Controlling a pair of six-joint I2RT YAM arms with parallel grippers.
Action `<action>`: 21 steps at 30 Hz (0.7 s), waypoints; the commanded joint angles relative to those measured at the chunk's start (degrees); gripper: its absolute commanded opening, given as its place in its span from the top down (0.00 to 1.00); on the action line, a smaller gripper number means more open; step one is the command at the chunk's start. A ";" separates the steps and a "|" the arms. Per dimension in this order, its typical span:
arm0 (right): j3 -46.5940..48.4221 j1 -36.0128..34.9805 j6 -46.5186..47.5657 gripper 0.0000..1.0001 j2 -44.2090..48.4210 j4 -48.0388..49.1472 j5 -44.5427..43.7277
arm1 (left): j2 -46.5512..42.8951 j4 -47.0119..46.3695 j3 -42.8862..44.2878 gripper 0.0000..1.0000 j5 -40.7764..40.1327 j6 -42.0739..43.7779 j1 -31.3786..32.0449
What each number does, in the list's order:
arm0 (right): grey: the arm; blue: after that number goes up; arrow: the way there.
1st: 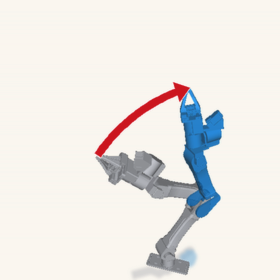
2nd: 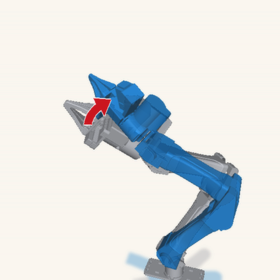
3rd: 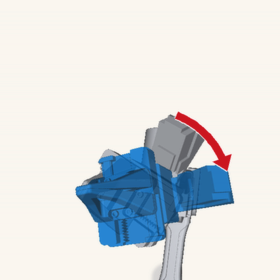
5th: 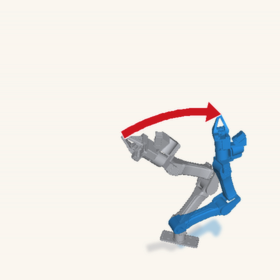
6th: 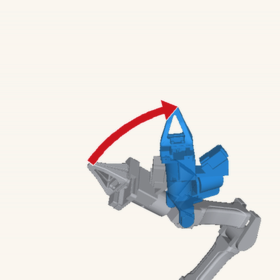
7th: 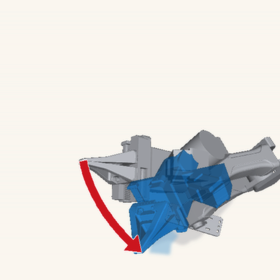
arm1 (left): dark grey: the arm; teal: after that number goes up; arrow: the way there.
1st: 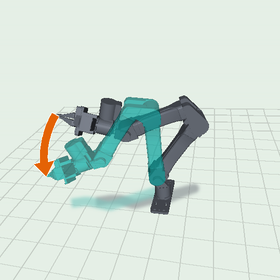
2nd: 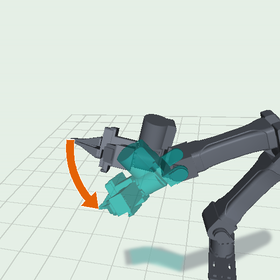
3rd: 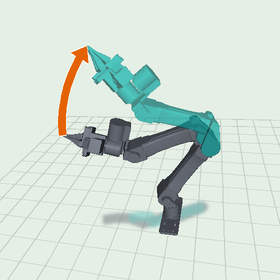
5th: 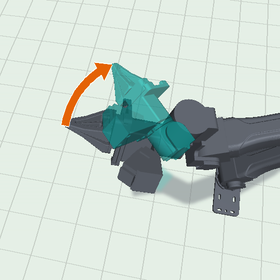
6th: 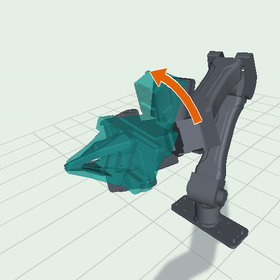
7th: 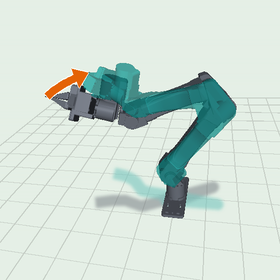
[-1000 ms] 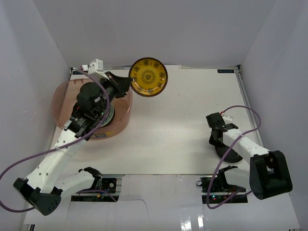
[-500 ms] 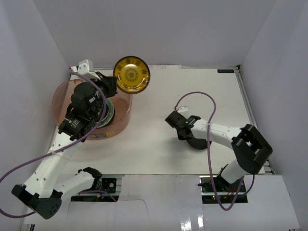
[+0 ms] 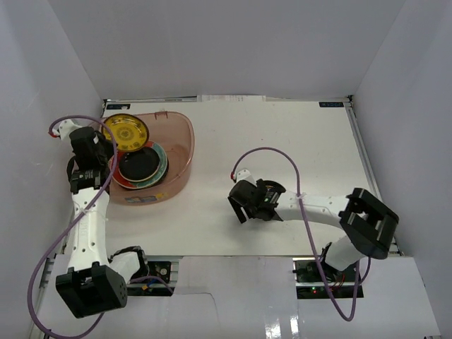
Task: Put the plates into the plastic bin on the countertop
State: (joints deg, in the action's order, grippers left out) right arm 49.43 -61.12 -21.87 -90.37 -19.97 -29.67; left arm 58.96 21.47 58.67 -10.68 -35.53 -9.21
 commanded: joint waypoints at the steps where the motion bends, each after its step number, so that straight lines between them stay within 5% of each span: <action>1: -3.01 -0.58 1.30 0.10 10.34 4.14 4.87 | -2.00 0.76 -2.50 1.00 6.37 -3.40 -4.58; 7: -12.32 1.26 -2.64 0.04 33.00 5.55 4.18 | -3.07 -0.38 -11.20 1.00 10.59 -6.83 -8.62; 13: -25.76 26.29 -8.18 0.04 49.03 9.59 20.84 | -1.04 -1.70 -16.66 1.00 12.44 -7.62 -9.68; 18: -31.84 43.08 -10.74 0.02 48.80 17.12 35.44 | 0.63 -1.96 -18.24 1.00 9.12 -8.33 -10.12; 21: -36.67 52.14 -13.81 0.02 45.02 24.94 47.23 | 1.33 -1.61 -18.33 0.60 9.00 -7.89 -10.21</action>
State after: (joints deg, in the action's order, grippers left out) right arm 15.27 -14.46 -31.81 -43.64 -5.48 2.85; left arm 60.36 21.39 40.64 -0.56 -42.70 -18.85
